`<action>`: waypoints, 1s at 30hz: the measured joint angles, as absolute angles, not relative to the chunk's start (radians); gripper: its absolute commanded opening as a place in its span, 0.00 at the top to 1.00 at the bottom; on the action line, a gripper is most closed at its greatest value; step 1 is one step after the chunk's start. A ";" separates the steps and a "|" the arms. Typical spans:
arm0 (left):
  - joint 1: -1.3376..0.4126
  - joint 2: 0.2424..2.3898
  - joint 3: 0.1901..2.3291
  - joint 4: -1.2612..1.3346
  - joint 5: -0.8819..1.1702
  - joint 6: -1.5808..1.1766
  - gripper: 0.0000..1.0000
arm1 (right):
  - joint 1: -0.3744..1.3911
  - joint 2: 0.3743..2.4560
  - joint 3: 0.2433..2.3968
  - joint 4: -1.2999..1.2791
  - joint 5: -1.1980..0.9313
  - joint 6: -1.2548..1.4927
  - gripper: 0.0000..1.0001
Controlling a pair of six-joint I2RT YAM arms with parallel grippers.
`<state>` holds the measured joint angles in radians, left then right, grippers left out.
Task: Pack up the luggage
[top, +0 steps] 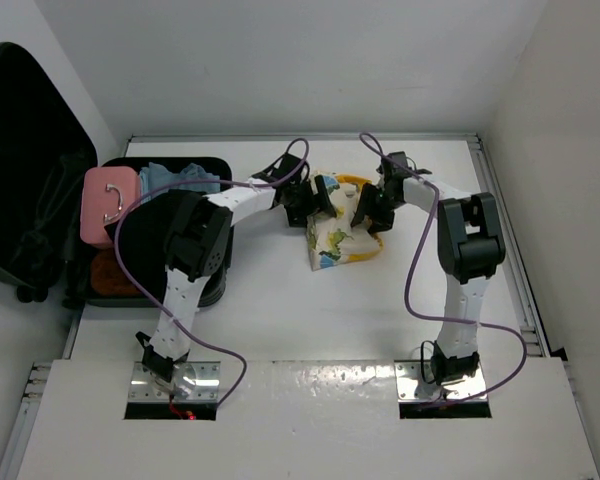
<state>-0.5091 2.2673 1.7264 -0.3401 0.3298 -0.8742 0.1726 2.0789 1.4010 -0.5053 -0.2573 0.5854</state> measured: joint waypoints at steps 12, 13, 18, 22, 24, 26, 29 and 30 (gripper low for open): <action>-0.512 2.298 1.757 -0.337 0.323 -0.717 0.81 | 0.226 2.075 1.382 -0.526 -0.352 0.632 0.50; -0.512 2.295 1.757 -0.336 0.330 -0.681 0.87 | 0.227 2.070 1.380 -0.529 -0.361 0.629 0.50; -0.511 2.253 1.759 -0.376 0.350 -0.535 0.98 | 0.213 1.995 1.370 -0.555 -0.414 0.628 0.53; -0.509 2.163 1.760 -0.450 0.347 -0.421 1.00 | 0.163 1.919 1.384 -0.593 -0.482 0.608 0.55; -0.505 2.089 1.759 -0.485 0.349 -0.366 1.00 | 0.130 1.897 1.404 -0.611 -0.508 0.586 0.55; -0.496 2.004 1.750 -0.501 0.361 -0.315 1.00 | 0.098 1.885 1.424 -0.631 -0.528 0.560 0.55; -0.467 1.874 1.739 -0.529 0.383 -0.255 1.00 | 0.063 1.869 1.431 -0.642 -0.543 0.527 0.55; -0.449 1.836 1.739 -0.535 0.392 -0.241 1.00 | 0.055 1.866 1.431 -0.647 -0.549 0.519 0.55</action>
<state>-0.4492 1.8362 1.7393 -0.5354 0.3916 -0.2413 0.0551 1.8660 1.4315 -0.6468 -0.5488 0.5190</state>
